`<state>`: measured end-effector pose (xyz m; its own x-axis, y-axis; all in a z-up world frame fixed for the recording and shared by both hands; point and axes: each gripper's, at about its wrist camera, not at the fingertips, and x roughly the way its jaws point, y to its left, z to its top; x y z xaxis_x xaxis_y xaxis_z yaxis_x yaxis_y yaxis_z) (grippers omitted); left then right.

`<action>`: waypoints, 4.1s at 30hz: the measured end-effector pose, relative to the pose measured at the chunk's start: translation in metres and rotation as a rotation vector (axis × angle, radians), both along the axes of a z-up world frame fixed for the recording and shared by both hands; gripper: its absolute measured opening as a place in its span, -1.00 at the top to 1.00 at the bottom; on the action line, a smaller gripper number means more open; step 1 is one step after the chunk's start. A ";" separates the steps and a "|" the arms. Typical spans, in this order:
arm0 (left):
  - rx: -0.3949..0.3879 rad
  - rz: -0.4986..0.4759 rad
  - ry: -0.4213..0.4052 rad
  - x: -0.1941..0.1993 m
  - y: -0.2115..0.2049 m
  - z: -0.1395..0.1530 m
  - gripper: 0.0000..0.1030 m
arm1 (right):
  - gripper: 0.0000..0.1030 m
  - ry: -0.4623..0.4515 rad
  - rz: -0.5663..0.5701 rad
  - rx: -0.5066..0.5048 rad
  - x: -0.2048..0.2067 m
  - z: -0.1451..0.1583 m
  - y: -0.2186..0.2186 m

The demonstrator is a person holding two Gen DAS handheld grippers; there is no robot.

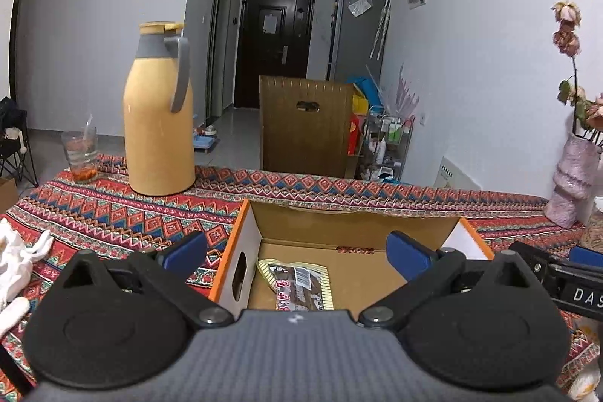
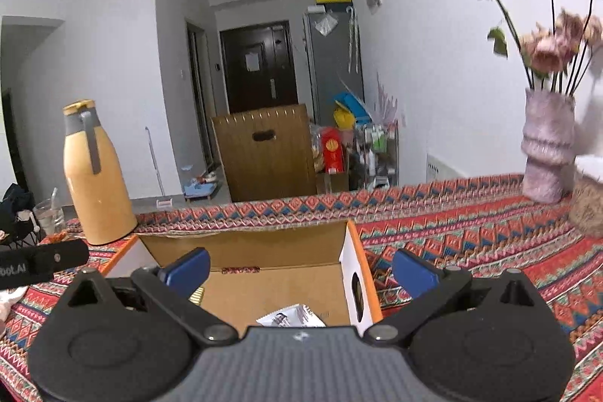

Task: Organize snacks
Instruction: 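Open both grippers to drop the packets into the box, then grasp a white wrapped packet with the right gripper while the left grasps a cracker pack, then carry the white packet and cracker pack over the cardboard box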

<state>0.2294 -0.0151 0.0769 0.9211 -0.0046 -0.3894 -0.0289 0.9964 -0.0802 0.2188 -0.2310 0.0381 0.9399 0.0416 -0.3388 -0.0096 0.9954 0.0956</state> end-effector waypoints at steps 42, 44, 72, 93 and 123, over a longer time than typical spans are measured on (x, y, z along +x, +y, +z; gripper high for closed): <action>0.041 0.032 0.123 -0.101 0.061 -0.088 -1.00 | -0.76 0.251 0.210 -0.275 -0.060 -0.067 0.014; 0.036 0.030 0.126 -0.101 0.061 -0.089 -1.00 | -0.72 0.268 0.220 -0.305 -0.051 -0.071 0.020; -0.008 0.048 0.154 -0.097 0.068 -0.090 -1.00 | 0.10 0.092 0.126 -0.055 -0.085 -0.058 -0.015; 0.013 0.119 0.421 -0.094 0.085 -0.093 -1.00 | 0.07 0.078 0.011 0.069 -0.102 -0.077 -0.046; 0.080 0.124 0.392 -0.098 0.070 -0.092 0.22 | 0.06 0.083 0.019 0.058 -0.103 -0.078 -0.042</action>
